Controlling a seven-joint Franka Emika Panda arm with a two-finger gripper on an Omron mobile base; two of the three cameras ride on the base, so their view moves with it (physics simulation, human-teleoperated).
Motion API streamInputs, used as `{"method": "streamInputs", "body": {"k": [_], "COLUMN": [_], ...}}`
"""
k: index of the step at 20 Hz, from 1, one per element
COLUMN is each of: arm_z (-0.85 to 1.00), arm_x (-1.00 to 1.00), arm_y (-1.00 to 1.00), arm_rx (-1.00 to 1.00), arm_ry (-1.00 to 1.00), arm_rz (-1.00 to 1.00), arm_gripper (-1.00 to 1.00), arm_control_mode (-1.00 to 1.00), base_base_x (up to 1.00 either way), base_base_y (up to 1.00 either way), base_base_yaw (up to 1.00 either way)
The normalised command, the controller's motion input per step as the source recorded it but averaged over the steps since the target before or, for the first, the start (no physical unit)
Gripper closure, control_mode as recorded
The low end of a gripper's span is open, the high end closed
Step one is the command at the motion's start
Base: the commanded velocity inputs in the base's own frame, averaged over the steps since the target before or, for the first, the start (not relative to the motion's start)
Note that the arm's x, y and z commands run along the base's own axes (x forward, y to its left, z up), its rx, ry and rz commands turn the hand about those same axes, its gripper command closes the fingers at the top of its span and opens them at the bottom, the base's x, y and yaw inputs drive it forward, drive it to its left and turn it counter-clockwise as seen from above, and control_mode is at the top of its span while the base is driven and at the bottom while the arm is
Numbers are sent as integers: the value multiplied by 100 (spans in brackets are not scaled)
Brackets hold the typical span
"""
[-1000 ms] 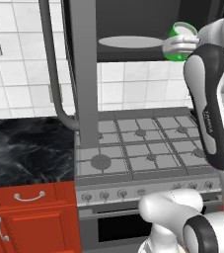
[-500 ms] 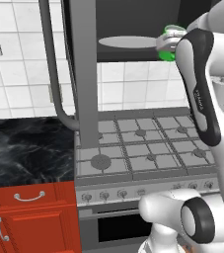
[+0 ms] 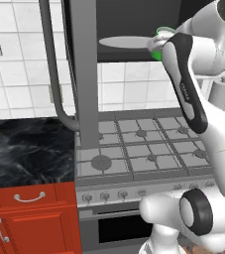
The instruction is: Pick the mug from the counter and place it inside the microwave. Then close the microwave.
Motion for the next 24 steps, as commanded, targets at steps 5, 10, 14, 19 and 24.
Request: {"method": "streamInputs", "body": {"k": [5,10,14,19,24], "arm_z": [15,12,5,0,-9], "arm_x": [61,57,60,54,47], "arm_y": [0,0,0,0,0], "arm_rx": [-1,-1,-2,-3,-2], "arm_ry": [0,0,2,1,0], "arm_rz": [0,0,0,0,0], "arm_gripper": [100,100,100,100,100], "arm_control_mode": [-100,-100,-100,-100,-100], "base_base_x": [0,0,0,0,0], "base_base_y": [0,0,0,0,0], "base_base_yaw": [0,0,0,0,0]}}
